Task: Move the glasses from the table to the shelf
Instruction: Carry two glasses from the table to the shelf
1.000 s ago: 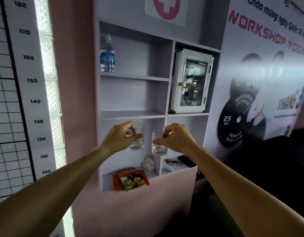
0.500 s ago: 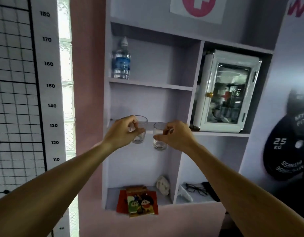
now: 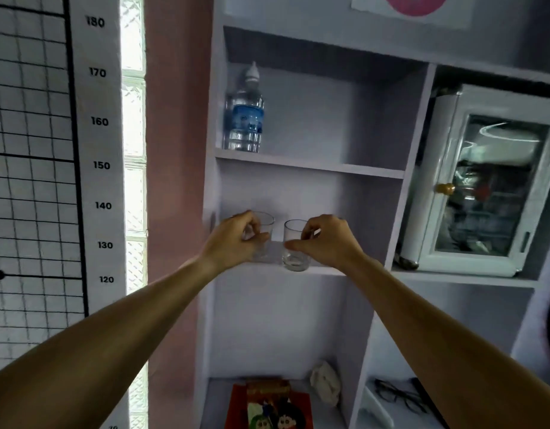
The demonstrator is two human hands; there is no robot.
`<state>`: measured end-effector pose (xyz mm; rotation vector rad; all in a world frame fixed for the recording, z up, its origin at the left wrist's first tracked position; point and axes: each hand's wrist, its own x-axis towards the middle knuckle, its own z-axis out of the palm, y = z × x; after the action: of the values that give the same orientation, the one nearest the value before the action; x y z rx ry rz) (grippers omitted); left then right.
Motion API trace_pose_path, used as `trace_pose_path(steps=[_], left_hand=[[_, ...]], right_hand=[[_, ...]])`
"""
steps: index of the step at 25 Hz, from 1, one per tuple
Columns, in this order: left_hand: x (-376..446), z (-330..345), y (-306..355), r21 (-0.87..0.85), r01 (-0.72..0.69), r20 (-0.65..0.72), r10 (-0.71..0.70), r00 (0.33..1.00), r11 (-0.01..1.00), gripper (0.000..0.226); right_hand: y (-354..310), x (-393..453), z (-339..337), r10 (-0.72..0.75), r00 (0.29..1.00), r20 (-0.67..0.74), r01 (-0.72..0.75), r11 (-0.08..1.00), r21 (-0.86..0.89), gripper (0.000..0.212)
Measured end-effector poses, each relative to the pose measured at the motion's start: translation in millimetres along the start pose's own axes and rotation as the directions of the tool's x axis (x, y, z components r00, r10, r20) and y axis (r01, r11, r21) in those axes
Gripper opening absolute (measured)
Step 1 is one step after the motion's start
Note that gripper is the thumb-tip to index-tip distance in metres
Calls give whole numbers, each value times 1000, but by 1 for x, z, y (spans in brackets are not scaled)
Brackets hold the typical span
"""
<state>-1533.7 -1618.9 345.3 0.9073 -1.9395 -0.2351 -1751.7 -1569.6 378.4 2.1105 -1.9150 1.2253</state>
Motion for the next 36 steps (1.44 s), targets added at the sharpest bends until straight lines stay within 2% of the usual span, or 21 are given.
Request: trace_pose_path(steps=[3, 5, 12, 15, 19, 22, 24, 27, 32, 36], left_hand=[[9, 3, -12, -31, 75, 16, -75, 997, 997, 23], [13, 7, -18, 15, 93, 12, -93, 996, 996, 23], [37, 27, -37, 106, 196, -98, -186, 978, 975, 23], [34, 36, -44, 88, 149, -236, -124, 964, 985, 42], [26, 46, -53, 252, 94, -362, 4, 932, 963, 49], [17, 49, -55, 416, 65, -357, 97, 929, 907, 32], [17, 47, -56, 455, 35, -303, 118, 946, 890, 20], [18, 46, -55, 425, 75, -221, 23, 975, 902, 25], [16, 50, -50, 451, 165, -250, -53, 967, 877, 26], [15, 51, -46, 437, 220, -255, -114, 960, 872, 18]], right_hand=[[8, 20, 20, -2, 1000, 13, 2, 1000, 28, 35], [12, 32, 30, -3, 1000, 17, 2, 998, 59, 36], [27, 62, 55, -88, 994, 69, 74, 979, 188, 34], [31, 66, 62, -101, 993, 68, 75, 948, 310, 57], [35, 70, 78, -106, 994, 22, 91, 928, 360, 72], [35, 71, 89, -82, 997, 14, 69, 909, 412, 73], [36, 71, 94, -72, 997, -2, 65, 898, 435, 72], [38, 71, 100, -60, 996, -71, 86, 890, 448, 69], [41, 75, 105, -43, 996, -76, 72, 896, 438, 69], [41, 78, 107, -19, 998, -64, 45, 902, 429, 59]])
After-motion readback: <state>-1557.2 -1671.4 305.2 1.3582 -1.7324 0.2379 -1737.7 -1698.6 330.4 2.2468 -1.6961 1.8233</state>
